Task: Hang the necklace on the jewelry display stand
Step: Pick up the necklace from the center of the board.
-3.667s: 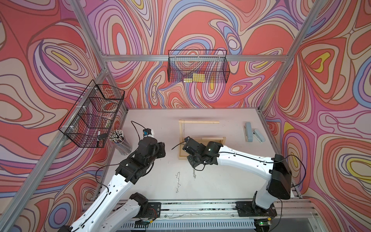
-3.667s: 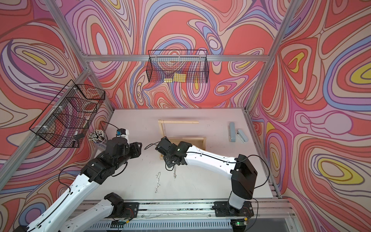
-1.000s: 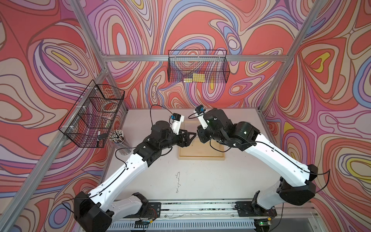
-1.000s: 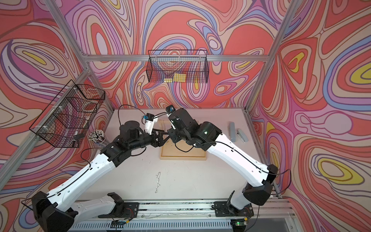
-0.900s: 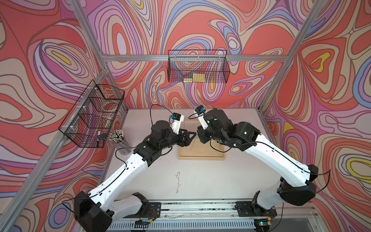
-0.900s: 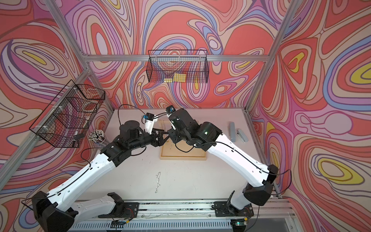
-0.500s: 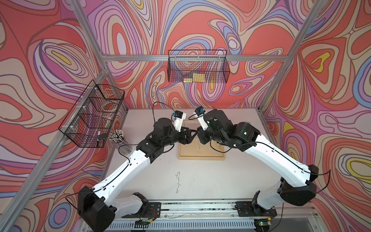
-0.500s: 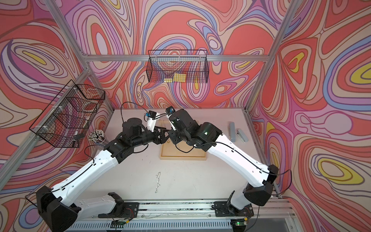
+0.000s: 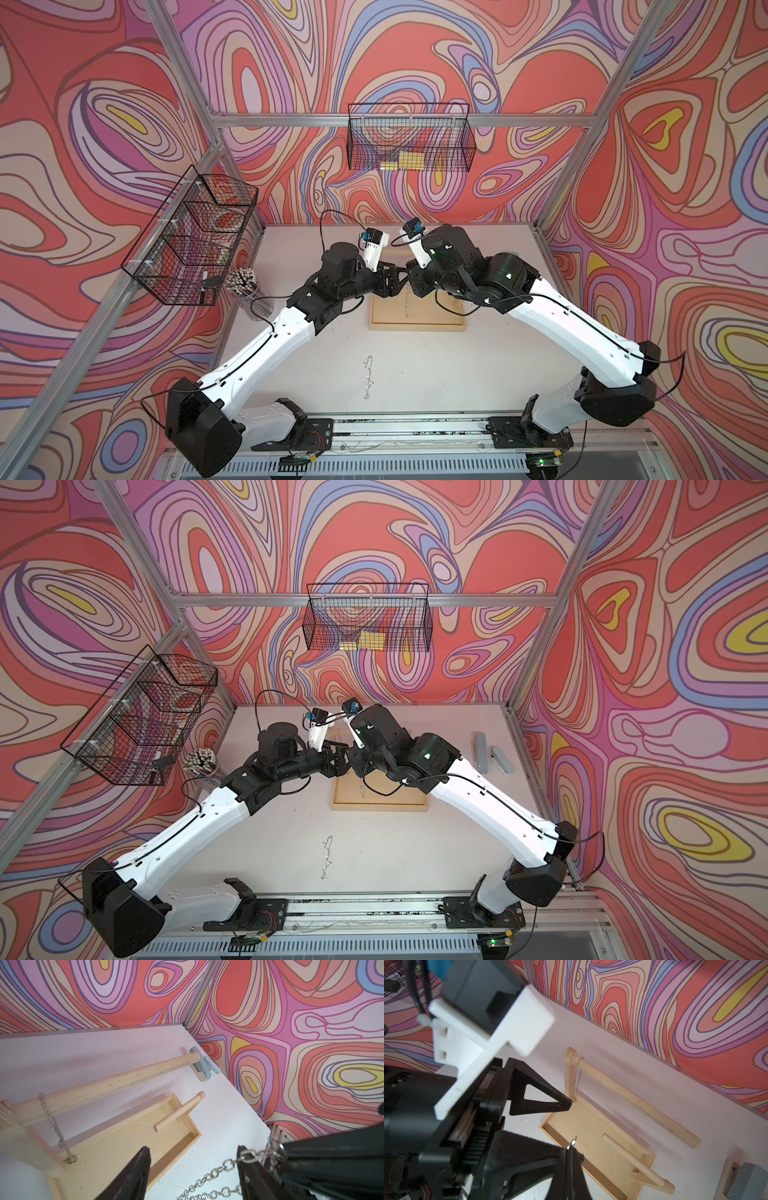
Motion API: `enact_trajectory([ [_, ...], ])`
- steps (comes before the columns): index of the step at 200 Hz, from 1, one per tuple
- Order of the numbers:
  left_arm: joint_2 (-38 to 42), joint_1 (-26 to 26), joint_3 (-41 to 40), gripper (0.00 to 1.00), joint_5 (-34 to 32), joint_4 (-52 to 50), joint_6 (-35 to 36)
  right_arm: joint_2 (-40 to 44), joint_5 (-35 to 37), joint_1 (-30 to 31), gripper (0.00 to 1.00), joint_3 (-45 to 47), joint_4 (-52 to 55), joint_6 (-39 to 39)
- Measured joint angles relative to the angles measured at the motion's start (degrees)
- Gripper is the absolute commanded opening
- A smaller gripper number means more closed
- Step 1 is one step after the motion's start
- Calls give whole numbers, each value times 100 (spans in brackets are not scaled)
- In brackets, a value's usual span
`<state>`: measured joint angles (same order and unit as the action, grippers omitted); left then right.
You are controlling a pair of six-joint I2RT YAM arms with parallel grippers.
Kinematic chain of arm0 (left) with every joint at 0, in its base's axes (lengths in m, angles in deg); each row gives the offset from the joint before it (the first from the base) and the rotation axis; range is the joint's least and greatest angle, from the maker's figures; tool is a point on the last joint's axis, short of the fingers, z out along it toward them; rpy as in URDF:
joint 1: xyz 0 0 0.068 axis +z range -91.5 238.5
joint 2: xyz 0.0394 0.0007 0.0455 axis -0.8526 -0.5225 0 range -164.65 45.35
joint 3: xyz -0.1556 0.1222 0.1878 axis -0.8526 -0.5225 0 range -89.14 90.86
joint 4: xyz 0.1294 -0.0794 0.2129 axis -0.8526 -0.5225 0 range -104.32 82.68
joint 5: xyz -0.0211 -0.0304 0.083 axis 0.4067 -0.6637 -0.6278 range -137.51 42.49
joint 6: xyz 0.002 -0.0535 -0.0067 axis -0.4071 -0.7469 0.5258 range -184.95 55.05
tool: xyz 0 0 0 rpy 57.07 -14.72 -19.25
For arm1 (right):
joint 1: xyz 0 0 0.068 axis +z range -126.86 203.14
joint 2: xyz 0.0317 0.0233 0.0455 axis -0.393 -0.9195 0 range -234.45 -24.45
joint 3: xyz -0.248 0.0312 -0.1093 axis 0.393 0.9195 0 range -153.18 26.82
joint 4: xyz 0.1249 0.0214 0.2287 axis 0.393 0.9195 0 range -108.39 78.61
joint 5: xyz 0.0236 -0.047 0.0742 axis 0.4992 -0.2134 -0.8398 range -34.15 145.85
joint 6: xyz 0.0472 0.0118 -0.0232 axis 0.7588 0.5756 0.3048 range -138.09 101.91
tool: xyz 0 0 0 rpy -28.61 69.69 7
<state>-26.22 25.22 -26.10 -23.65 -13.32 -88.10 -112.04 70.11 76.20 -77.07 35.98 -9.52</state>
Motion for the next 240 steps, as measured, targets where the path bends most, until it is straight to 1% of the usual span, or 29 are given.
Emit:
enact_trajectory([
  [29, -238, 2, 166, 63, 72, 66, -22, 7, -7, -9, 0, 0, -11, 0],
  [46, -358, 4, 240, 55, 164, 153, -70, 7, 17, -24, 0, 0, -15, 0],
  [63, -422, 4, 286, 41, 262, 210, -90, 7, 0, -50, 0, 9, -48, 0],
  [77, -463, 4, 319, 33, 358, 282, -107, 9, -31, -76, 0, 42, -105, 0],
  [95, -509, 0, 404, 16, 474, 286, -101, 22, -140, -164, 0, 109, -151, -2],
  [107, -527, 0, 463, 7, 540, 284, -107, 26, -225, -245, 0, 129, -186, -2],
  [113, -533, 0, 487, 4, 573, 286, -105, 26, -262, -284, 0, 138, -212, -4],
  [128, -546, 0, 560, 0, 636, 282, -103, 26, -343, -365, 0, 144, -271, -20],
  [182, -577, 0, 688, 0, 621, 188, -42, 26, -719, -669, 0, 153, -557, -74],
  [240, -822, 33, 1274, 0, 437, -146, 120, 24, -1165, -1071, 0, 160, -903, -203],
])
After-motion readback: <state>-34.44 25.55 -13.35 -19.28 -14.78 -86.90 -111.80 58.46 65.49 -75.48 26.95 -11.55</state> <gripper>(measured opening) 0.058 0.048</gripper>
